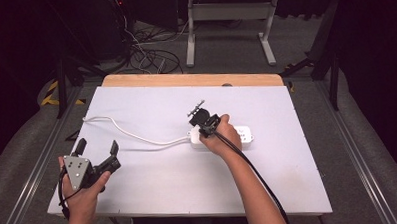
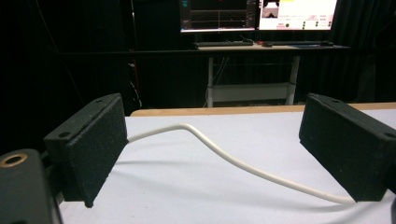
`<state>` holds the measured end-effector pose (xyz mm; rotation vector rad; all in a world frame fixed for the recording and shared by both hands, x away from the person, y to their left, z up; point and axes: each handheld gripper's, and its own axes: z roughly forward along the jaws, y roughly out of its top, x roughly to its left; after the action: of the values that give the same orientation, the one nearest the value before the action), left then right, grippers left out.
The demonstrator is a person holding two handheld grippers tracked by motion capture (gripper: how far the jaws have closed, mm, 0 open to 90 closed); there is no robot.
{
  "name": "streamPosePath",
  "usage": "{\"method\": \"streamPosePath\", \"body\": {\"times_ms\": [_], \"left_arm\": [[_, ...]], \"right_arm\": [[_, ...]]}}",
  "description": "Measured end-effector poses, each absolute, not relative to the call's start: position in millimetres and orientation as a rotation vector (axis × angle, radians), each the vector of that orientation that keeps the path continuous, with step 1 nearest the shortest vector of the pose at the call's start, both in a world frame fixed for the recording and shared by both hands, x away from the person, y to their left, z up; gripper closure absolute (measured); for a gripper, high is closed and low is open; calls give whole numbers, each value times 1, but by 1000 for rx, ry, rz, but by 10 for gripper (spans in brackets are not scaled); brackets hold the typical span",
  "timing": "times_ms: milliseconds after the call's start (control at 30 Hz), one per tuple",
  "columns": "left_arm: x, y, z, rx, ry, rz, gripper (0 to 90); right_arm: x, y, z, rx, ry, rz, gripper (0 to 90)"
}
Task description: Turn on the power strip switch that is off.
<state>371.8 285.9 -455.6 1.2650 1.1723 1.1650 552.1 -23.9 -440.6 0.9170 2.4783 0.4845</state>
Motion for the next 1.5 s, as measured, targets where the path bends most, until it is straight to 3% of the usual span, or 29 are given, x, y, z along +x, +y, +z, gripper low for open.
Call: {"method": "streamPosePath", "body": {"times_ms": [533, 767, 967, 1100, 1367, 1500], "left_arm": [[372, 288, -456, 1253, 1177, 1159, 86], [372, 288, -456, 1250, 1181, 1154, 86], [372, 287, -456, 1254, 1176, 1157, 86], [371, 288, -456, 1249, 1181, 1156, 86], [370, 285, -455, 1247, 1176, 1154, 86], [371, 286, -455, 1249, 1176, 1156, 86]], "right_arm": [[557, -24, -435, 871, 2475, 441, 900], [548, -45, -392, 847, 2437, 730, 900], [530, -88, -359, 838, 2356, 880, 900], [510, -148, -338, 837, 2243, 1095, 900], [468, -235, -352, 852, 2019, 1346, 900], [453, -257, -367, 856, 1919, 1413, 900]]}}
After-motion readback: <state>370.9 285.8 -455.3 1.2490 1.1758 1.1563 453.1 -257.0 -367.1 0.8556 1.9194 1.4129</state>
